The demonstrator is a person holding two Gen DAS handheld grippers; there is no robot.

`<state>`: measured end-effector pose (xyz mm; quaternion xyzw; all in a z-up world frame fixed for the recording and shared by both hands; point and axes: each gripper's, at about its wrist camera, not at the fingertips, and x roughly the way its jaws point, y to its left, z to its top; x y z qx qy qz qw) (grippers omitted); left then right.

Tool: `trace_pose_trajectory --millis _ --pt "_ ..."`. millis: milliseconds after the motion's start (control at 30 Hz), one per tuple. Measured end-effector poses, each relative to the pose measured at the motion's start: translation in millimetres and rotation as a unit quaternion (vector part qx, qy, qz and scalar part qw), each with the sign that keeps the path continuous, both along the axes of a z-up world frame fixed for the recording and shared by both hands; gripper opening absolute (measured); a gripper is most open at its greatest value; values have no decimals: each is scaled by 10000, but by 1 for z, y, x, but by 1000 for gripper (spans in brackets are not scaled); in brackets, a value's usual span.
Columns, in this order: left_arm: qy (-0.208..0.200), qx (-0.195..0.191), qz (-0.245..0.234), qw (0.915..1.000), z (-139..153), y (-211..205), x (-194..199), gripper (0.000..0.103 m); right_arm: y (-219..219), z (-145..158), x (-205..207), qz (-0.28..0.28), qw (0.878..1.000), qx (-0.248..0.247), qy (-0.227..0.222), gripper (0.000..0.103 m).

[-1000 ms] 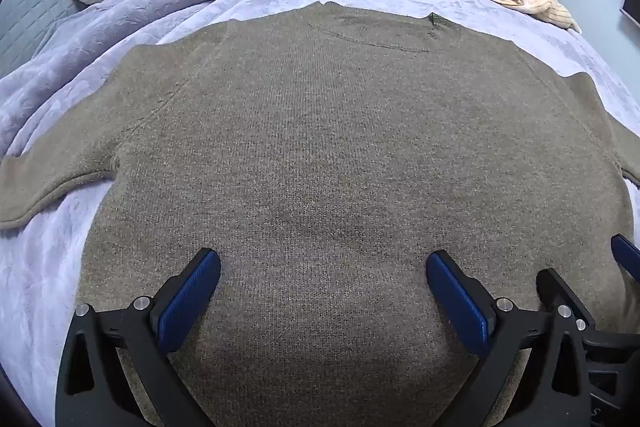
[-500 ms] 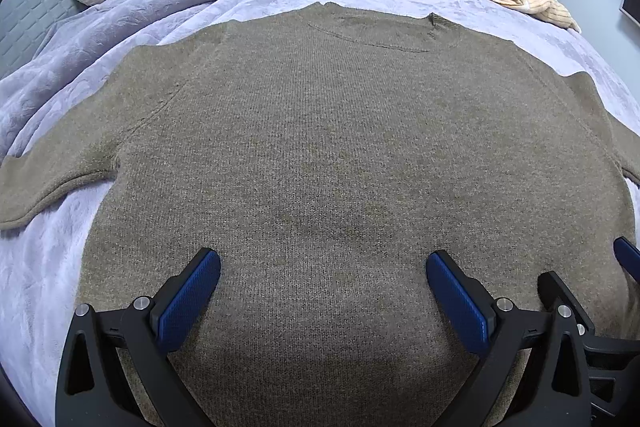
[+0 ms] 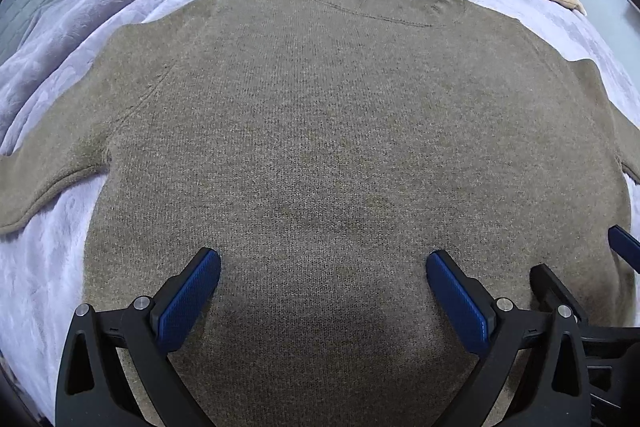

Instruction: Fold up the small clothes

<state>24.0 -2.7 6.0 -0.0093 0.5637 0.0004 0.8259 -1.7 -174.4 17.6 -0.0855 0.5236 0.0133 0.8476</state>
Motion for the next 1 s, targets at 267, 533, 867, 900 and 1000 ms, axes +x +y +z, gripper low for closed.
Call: trace_pose_trajectory --millis 267,533,867,900,1000 --pt "-178 57 332 9993 36 9 1 103 5 43 -3 311 9987 -261 -297 103" --pt "-398 278 476 9977 74 1 -7 103 -15 82 -7 65 9979 85 -644 103" --pt "-729 -7 142 9972 114 -37 -18 103 -43 128 -11 -185 9937 209 -1085 103" --pt "-741 -28 153 9971 116 -38 -19 103 -47 133 -11 -246 9932 214 -1116 103" --pt "-761 -132 247 9967 123 -41 -20 103 -51 136 -12 -284 9929 205 -1133 103"
